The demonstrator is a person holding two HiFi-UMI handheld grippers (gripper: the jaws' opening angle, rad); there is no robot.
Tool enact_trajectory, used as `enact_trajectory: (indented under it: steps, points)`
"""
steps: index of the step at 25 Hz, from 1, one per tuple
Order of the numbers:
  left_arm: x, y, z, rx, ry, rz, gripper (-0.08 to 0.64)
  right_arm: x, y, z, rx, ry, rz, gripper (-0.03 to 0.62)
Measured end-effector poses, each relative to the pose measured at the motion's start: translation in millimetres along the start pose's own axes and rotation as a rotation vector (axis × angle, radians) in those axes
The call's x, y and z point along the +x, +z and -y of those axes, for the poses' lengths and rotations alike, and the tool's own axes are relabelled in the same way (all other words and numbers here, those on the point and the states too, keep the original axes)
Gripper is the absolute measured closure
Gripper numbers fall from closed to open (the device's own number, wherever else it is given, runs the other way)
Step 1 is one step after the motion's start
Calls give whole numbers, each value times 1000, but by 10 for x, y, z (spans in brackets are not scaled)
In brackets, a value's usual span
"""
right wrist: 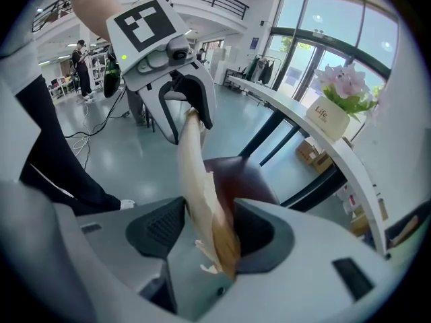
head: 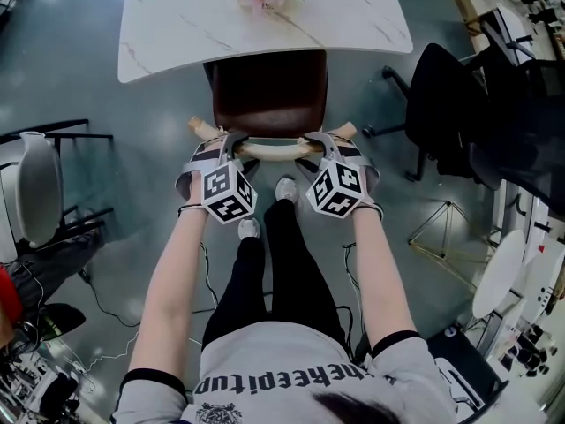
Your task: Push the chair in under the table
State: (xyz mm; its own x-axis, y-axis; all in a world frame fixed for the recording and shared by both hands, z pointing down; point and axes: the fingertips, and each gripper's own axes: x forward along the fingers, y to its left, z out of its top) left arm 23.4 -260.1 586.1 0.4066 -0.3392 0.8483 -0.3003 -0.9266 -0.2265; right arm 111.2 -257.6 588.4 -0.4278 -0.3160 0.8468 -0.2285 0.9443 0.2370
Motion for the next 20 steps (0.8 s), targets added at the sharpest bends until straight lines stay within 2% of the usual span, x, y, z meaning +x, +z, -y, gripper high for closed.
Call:
enact_trajectory:
  steps: [4, 6, 8, 12, 14, 17, 20]
  points:
    - [-97, 54, 15, -12, 22, 16, 317, -57, 24, -13, 21, -14, -21, 365]
    - [-201, 134, 6, -36, 33, 66, 374, -136, 74, 0, 50, -28, 3, 374]
    - [-303, 192, -8, -65, 52, 113, 432, -223, 161, 7, 97, -45, 45, 425]
    - [-440, 275, -3, -96, 79, 168, 494, -387, 340, 24, 193, -87, 120, 555]
    - [-519, 337, 33, -109, 82, 195, 515, -489, 448, -18, 244, -84, 164, 580]
    - [-667, 454, 93, -126, 78, 245, 532, -662, 657, -95, 328, -74, 240, 581]
    - [-820, 573, 124, -147, 82, 300, 541, -838, 873, -127, 395, -104, 316, 581]
